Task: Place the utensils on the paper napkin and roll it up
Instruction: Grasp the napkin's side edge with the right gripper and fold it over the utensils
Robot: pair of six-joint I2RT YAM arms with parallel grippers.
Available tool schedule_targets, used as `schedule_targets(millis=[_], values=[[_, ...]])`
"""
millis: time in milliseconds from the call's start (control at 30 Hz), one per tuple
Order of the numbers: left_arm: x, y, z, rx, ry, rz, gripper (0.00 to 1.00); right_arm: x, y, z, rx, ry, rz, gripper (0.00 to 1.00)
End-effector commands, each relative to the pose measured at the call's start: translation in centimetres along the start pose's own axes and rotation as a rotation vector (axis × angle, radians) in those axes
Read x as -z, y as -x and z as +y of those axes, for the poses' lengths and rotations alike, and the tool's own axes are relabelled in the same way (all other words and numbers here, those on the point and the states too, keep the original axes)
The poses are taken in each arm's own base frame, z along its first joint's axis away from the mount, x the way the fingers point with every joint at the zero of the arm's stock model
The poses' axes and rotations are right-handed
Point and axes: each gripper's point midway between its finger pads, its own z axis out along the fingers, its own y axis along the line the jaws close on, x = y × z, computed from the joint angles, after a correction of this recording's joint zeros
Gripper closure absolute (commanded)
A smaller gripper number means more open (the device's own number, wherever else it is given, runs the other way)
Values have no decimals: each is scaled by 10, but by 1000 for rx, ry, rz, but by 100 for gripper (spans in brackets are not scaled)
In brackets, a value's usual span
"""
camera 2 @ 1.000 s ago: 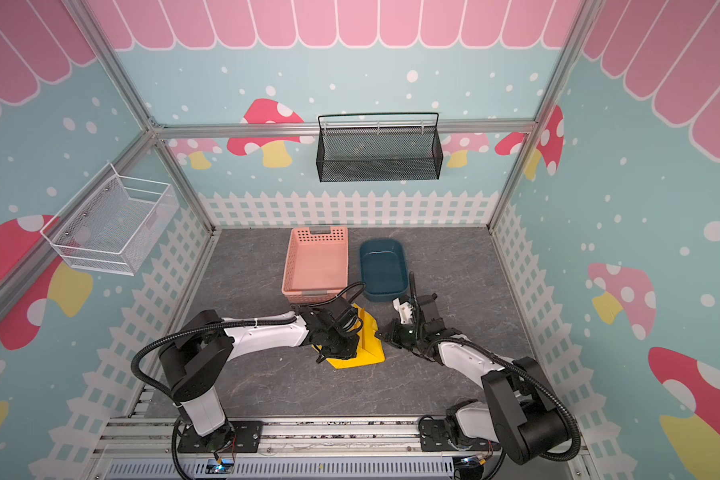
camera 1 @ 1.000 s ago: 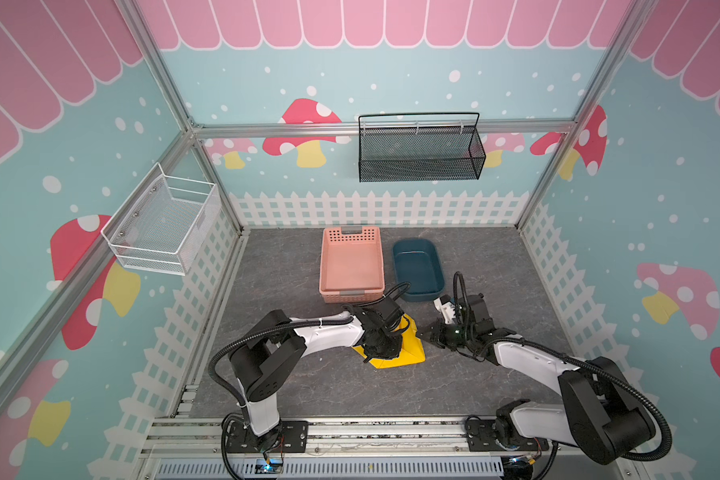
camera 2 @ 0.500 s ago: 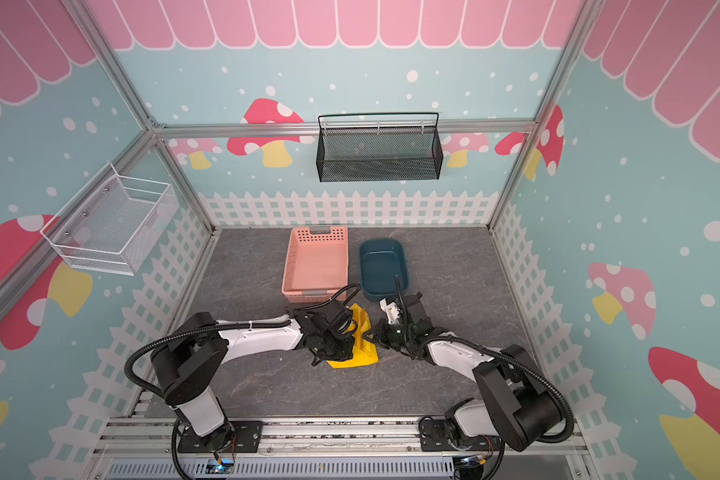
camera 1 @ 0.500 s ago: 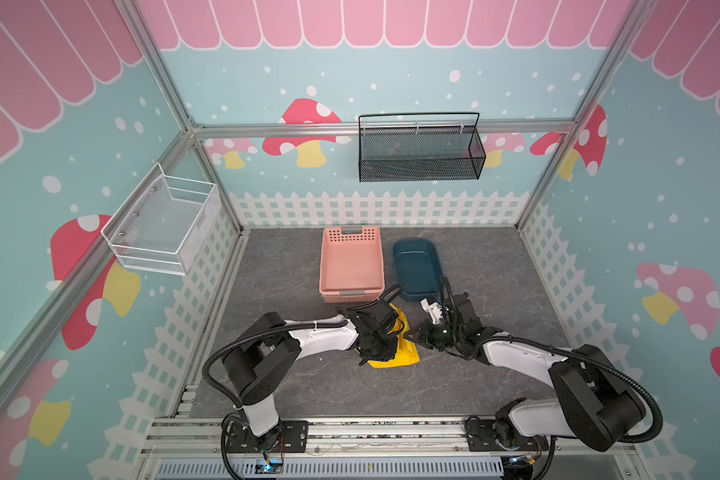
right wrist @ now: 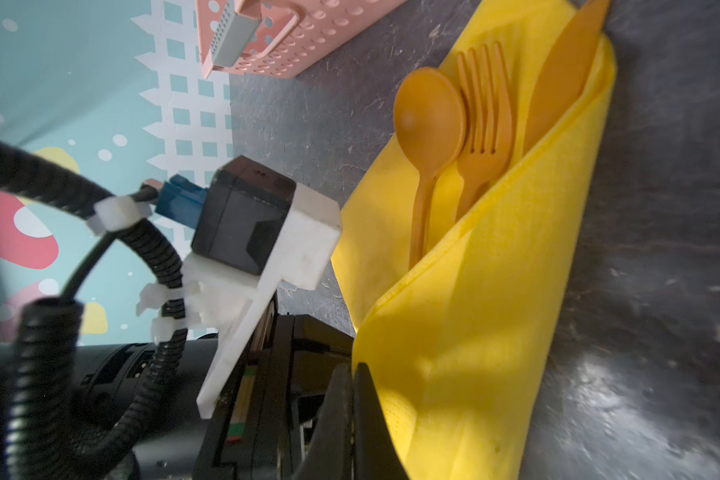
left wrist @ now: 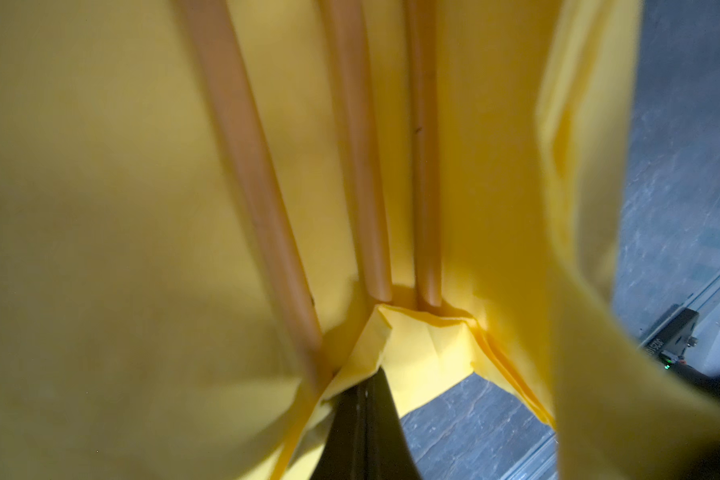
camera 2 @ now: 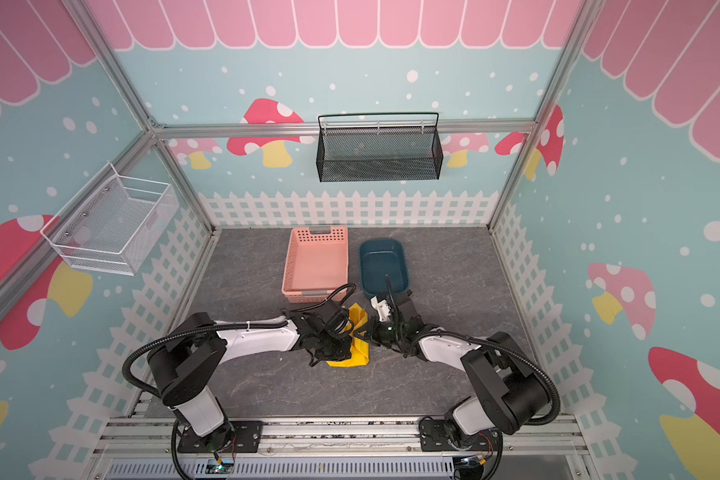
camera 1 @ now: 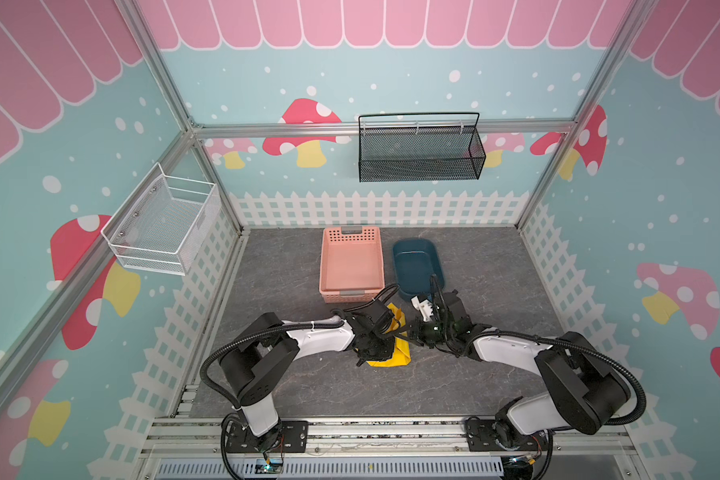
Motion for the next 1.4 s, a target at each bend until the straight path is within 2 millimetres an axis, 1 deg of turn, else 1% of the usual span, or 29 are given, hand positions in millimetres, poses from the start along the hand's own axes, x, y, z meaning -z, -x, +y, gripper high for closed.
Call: schedule_targets(millis=[0,200,333,533,700,1100,1367], values=[[11,5,-3,13,-23,-36,100,-8,6,11,0,34,-10,98],[25,8,1,34,-32,-71,100,-18,4,7,-10,36,2,98],[32,3,6,46,-31,-79,100,-21,4,5,-11,39,6,98],[30,-11,21,59,3,-54,100,-25,7,7,-5,50,10,98],[22,-14,29,57,29,-38,100,-29,7,10,-17,70,16,98],[19,-15,31,63,30,-35,100,-39,1,14,-15,98,35,98],[17,-16,33,67,33,-28,100,-43,0,12,-20,100,40,98]])
